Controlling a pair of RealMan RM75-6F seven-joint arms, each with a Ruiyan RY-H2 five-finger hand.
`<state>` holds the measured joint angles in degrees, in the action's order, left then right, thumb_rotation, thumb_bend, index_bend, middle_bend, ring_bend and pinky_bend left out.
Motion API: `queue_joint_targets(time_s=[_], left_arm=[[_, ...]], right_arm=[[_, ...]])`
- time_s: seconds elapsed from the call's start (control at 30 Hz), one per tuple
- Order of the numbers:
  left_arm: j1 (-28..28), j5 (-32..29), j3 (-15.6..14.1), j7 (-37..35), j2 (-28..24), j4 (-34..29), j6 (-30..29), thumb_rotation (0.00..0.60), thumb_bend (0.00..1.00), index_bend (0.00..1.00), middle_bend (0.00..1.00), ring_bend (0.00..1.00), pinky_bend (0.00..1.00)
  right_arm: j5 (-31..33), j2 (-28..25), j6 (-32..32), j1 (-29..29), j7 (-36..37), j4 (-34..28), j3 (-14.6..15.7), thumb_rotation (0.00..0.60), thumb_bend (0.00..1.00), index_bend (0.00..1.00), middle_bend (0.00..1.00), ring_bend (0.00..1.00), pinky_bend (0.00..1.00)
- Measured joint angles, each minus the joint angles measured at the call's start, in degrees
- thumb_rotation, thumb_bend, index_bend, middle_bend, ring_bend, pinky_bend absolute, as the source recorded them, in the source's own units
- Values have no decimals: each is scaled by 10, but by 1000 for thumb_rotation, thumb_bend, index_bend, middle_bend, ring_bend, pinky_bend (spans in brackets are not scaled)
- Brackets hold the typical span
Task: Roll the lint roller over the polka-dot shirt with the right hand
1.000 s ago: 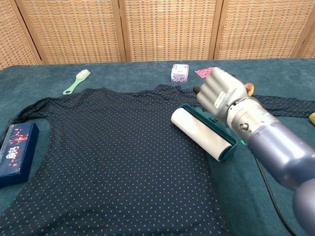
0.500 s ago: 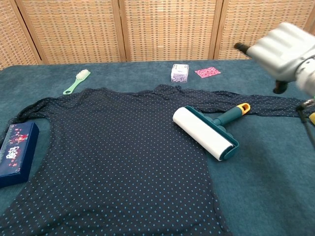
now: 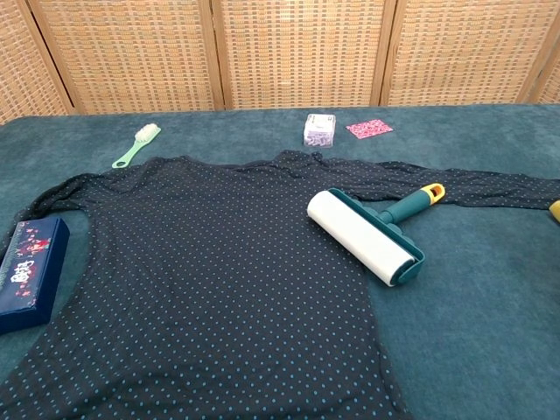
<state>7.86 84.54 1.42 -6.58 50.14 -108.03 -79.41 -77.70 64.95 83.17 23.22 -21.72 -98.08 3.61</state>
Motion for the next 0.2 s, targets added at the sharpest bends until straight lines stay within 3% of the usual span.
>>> queue_joint_targets(time_s=[0.2], left_arm=[[-9,17,-5,-5,-3,-1,-16,600,0,0,0,0,0]], right_arm=[[-64,-7,73,-72,25,31,22,600,0,0,0,0,0]])
